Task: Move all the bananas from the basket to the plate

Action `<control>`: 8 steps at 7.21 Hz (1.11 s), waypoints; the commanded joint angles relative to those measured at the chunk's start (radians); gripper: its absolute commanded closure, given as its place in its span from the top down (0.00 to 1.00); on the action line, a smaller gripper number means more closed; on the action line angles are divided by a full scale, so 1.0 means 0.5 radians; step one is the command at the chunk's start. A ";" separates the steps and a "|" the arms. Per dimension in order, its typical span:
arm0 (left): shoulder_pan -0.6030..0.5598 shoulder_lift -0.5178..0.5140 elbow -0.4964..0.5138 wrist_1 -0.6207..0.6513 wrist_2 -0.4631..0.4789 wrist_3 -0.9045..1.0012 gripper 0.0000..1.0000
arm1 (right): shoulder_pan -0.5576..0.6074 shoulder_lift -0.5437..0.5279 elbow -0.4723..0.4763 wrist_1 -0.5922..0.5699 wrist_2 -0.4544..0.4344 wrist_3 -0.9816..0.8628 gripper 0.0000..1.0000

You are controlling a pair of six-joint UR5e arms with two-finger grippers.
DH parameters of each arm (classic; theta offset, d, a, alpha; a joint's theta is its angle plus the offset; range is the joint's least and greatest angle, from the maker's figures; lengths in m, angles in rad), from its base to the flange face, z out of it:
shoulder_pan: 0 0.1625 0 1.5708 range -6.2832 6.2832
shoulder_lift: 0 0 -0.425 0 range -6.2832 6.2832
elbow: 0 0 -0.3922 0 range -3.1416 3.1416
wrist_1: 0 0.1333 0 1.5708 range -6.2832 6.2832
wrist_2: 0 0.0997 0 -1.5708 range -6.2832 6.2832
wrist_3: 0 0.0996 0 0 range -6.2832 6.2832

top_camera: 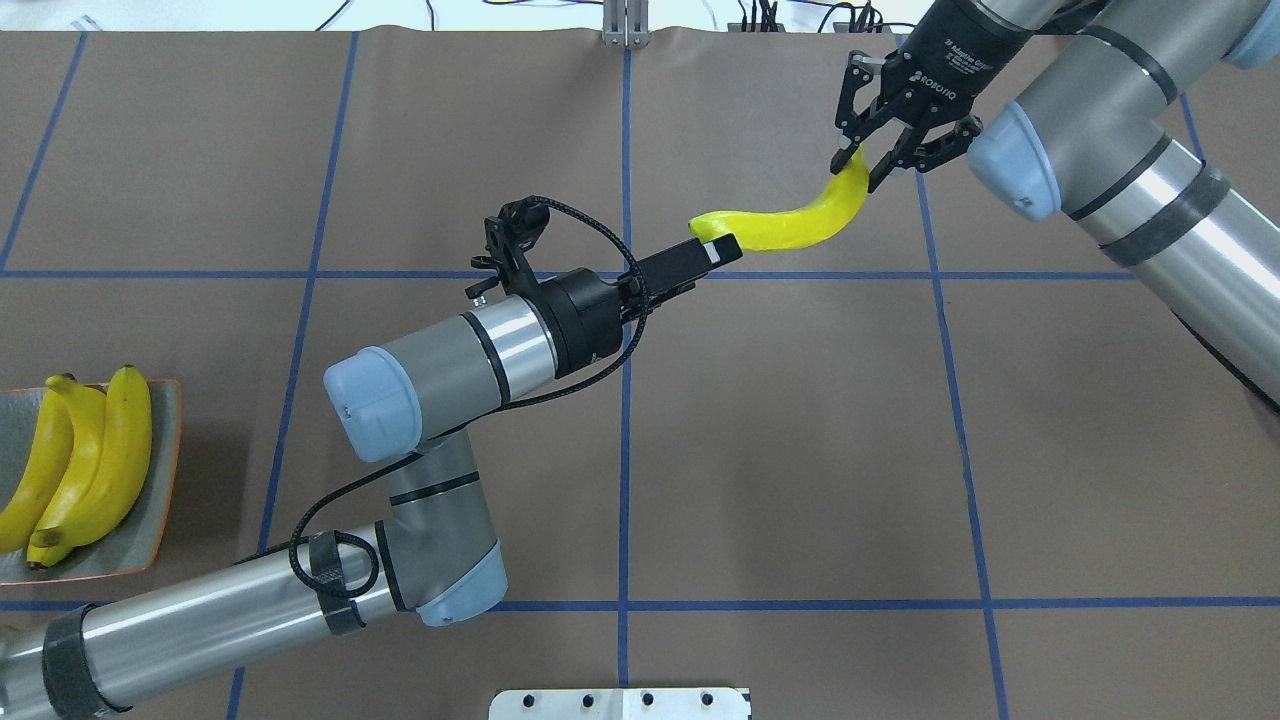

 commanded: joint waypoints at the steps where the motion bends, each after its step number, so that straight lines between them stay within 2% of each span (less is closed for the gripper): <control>1: 0.000 -0.004 0.000 0.000 0.042 -0.001 0.99 | -0.010 0.037 -0.040 0.003 0.008 0.185 0.00; 4: 0.000 -0.007 0.003 0.000 0.110 -0.004 0.99 | -0.013 0.080 -0.037 0.009 0.060 0.418 0.00; 8: -0.018 -0.029 0.046 0.003 0.183 -0.074 0.97 | -0.019 0.074 -0.001 0.009 0.094 0.477 0.00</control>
